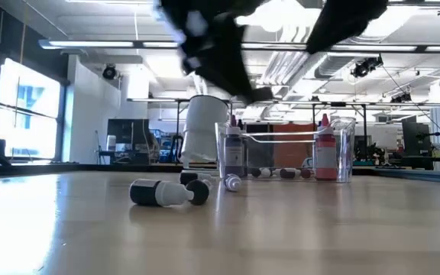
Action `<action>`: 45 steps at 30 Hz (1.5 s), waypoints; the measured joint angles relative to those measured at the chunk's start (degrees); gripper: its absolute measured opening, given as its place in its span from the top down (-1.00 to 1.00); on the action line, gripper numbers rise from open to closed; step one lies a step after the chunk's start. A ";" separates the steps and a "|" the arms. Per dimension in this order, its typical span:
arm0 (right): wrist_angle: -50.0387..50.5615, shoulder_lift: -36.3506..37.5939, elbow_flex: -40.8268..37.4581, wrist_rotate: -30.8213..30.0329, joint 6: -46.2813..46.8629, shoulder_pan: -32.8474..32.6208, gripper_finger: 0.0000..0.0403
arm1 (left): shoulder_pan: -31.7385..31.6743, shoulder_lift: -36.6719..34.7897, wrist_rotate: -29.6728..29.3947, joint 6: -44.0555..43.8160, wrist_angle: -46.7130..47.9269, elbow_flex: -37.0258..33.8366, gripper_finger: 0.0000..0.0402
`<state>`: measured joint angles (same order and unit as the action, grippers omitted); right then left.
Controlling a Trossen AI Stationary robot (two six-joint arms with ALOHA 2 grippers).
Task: Pick & Place food coloring
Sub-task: Put the small brown food coloring bottle into the transparent container, then put the small purple food coloring bottle into the transparent container
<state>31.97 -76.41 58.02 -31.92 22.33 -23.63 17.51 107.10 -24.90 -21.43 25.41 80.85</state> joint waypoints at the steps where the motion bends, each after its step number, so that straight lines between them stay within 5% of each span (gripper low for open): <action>1: 3.14 1.93 0.00 -3.64 2.78 -1.13 0.32 | -1.82 -0.06 -0.02 1.87 -0.52 1.19 0.70; 9: 11.75 12.77 -10.22 -20.22 19.07 -10.76 0.32 | -16.34 0.95 5.71 11.17 -11.35 4.29 0.70; 19: 8.71 23.57 -17.79 -23.27 21.20 -9.87 0.32 | -27.28 7.57 15.47 10.20 -18.38 4.25 0.65; 31: 1.47 24.65 -17.79 -22.82 17.15 -9.63 0.32 | -27.60 7.53 19.11 11.79 -18.35 4.78 0.32; 38: -7.92 23.53 -20.54 -20.33 8.11 -9.28 0.32 | -26.56 0.55 28.41 12.22 1.33 14.32 0.32; 45: -34.13 20.16 -26.69 -6.89 -7.58 -5.29 0.32 | -22.25 -7.98 17.23 12.18 26.60 23.42 0.32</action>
<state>-2.16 -56.25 31.33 -38.81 14.75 -28.92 -4.73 99.12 -7.67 -9.25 52.02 104.27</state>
